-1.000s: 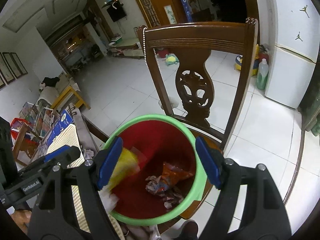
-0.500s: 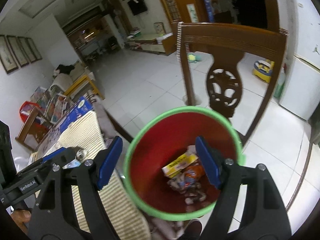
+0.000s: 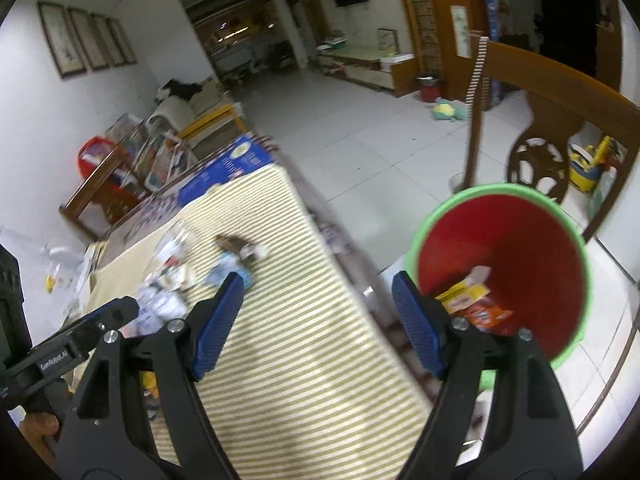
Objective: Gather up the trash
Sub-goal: 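Move both tools back over the remaining trash on the table, then grasp the white milk carton with the left tool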
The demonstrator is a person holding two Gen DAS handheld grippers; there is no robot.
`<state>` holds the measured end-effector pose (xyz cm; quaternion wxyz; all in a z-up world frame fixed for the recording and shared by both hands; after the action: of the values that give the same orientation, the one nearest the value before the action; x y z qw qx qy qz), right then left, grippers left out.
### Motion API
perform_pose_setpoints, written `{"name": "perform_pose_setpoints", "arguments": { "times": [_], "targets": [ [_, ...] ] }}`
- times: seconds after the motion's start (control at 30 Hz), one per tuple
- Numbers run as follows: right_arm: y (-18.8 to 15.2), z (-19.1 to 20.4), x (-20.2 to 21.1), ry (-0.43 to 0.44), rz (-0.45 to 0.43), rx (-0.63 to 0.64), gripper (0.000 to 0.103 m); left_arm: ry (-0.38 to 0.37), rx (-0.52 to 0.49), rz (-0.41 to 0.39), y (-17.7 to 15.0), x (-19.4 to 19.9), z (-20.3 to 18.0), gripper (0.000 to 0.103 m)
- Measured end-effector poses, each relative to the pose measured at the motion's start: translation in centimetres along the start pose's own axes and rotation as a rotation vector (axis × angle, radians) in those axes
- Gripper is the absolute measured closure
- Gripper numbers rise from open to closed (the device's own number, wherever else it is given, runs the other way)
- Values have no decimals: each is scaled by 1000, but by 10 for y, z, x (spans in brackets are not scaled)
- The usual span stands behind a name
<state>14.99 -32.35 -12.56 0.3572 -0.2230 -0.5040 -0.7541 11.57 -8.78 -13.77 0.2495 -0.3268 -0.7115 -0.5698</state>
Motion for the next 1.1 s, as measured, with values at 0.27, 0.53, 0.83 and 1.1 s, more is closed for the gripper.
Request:
{"name": "perform_pose_setpoints", "arguments": {
  "times": [0.27, 0.53, 0.83, 1.1],
  "targets": [
    [-45, 75, -14, 59, 64, 82, 28, 229, 336, 61, -67, 42, 145, 43],
    [-68, 112, -21, 75, 86, 103, 27, 122, 511, 256, -124, 8, 184, 41],
    [-78, 129, -22, 56, 89, 113, 26, 1, 532, 348, -134, -33, 179, 40],
    [-78, 142, -32, 54, 99, 119, 26, 43, 402, 310, -106, -34, 204, 57]
  ]
}}
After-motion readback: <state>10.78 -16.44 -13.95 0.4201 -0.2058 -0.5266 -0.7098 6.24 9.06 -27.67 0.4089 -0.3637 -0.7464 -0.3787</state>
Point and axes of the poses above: each gripper's, at about its wrist camera, not at the fingertips, and x roughly against the way its jaws point, z to its left, y to its top, the point moved 5 cm from there along -x, roughly the way its jaws point, and after that the axes turned 10 degrees about -x, right-handed, at the moved point
